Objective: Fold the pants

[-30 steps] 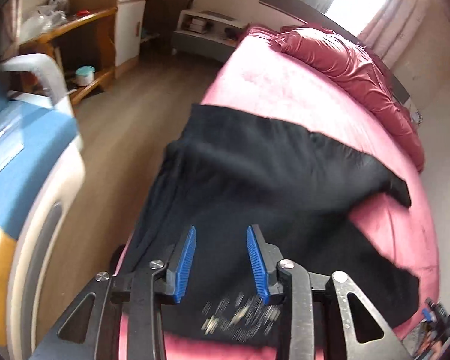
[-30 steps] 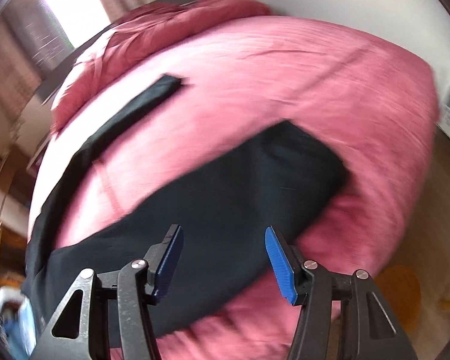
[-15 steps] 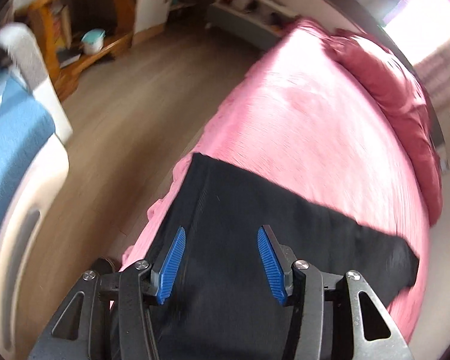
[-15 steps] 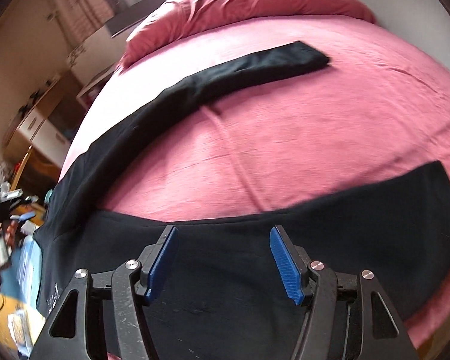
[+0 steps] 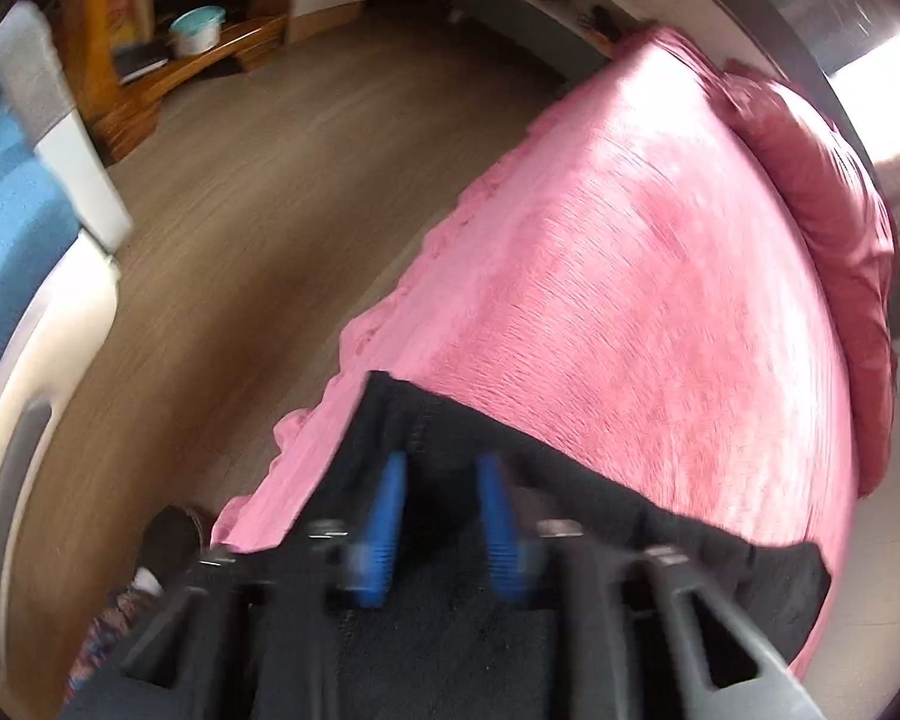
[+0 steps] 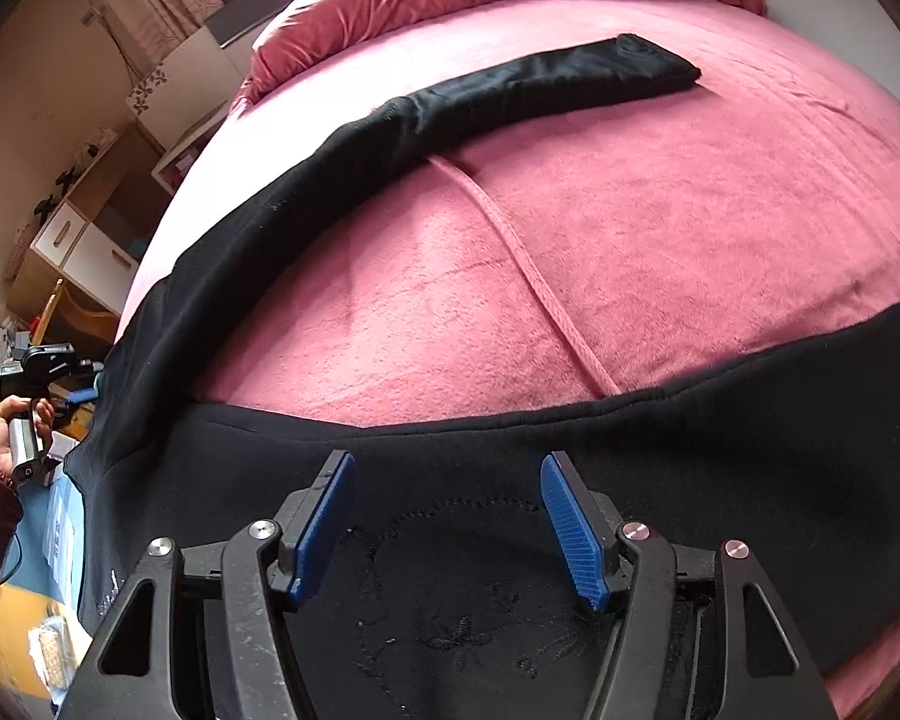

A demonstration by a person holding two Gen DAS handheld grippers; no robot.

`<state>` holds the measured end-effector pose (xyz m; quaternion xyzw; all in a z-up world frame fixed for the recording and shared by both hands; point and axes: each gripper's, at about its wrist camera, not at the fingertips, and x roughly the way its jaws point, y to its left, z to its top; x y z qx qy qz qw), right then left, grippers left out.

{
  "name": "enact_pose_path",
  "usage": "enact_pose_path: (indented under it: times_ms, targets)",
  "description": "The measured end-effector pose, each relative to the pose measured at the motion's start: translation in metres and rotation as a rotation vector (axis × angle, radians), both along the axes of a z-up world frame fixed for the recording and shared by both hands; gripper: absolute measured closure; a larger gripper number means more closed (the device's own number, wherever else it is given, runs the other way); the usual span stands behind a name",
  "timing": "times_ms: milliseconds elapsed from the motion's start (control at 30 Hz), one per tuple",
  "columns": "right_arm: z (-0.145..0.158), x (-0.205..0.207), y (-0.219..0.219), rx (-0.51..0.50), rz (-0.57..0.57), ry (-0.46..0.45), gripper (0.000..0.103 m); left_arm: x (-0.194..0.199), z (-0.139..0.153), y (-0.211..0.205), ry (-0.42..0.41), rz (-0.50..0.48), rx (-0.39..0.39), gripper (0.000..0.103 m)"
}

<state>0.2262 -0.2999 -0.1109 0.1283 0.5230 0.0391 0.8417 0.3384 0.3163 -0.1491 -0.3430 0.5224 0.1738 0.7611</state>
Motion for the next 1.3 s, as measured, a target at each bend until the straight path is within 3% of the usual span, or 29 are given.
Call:
enact_pose_path:
  times_ms: [67, 167, 300, 400, 500, 533, 567, 600, 767, 900, 1200, 1233, 1300]
  targets:
    - [-0.002, -0.001, -0.001, -0.008, -0.005, 0.007, 0.038, -0.003, 0.009, -0.009, -0.043, -0.031, 0.055, 0.102]
    - [-0.004, -0.003, -0.002, -0.011, -0.008, 0.013, 0.038, -0.022, 0.039, -0.025, -0.176, -0.077, 0.097, 0.102]
    - [-0.005, -0.002, -0.007, 0.023, -0.032, 0.017, 0.038, -0.073, 0.097, -0.062, -0.403, -0.217, 0.104, 0.102]
    - [-0.004, -0.001, -0.008, 0.048, -0.048, 0.014, 0.038, -0.111, 0.124, -0.086, -0.480, -0.308, 0.114, 0.102]
    - [-0.001, -0.004, -0.006, 0.062, -0.052, 0.004, 0.038, -0.122, 0.122, -0.081, -0.395, -0.278, 0.140, 0.099]
    - [0.001, -0.006, -0.004, 0.064, -0.050, 0.001, 0.038, -0.123, 0.112, -0.068, -0.361, -0.248, 0.102, 0.091]
    - [0.002, -0.008, -0.002, 0.064, -0.045, -0.003, 0.038, -0.124, 0.103, -0.052, -0.329, -0.196, 0.072, 0.075]
    - [0.004, -0.011, 0.000, 0.063, -0.038, -0.007, 0.038, -0.124, 0.094, -0.037, -0.299, -0.152, 0.059, 0.072]
    - [0.003, -0.020, 0.006, 0.031, -0.015, 0.007, 0.038, -0.109, 0.052, 0.012, -0.192, -0.039, -0.020, 0.062]
    - [0.003, -0.018, 0.004, 0.016, -0.035, 0.016, 0.038, -0.075, 0.027, 0.017, -0.148, -0.038, -0.062, 0.053]
    - [0.000, -0.015, 0.000, 0.011, -0.084, 0.047, 0.038, -0.018, -0.016, 0.025, -0.063, 0.003, -0.103, 0.052]
    - [-0.002, -0.015, -0.001, 0.008, -0.089, 0.055, 0.038, -0.014, -0.017, 0.022, -0.047, 0.001, -0.085, 0.055]
    - [-0.004, -0.016, -0.002, 0.007, -0.094, 0.064, 0.038, -0.012, -0.015, 0.016, -0.053, -0.038, -0.052, 0.072]
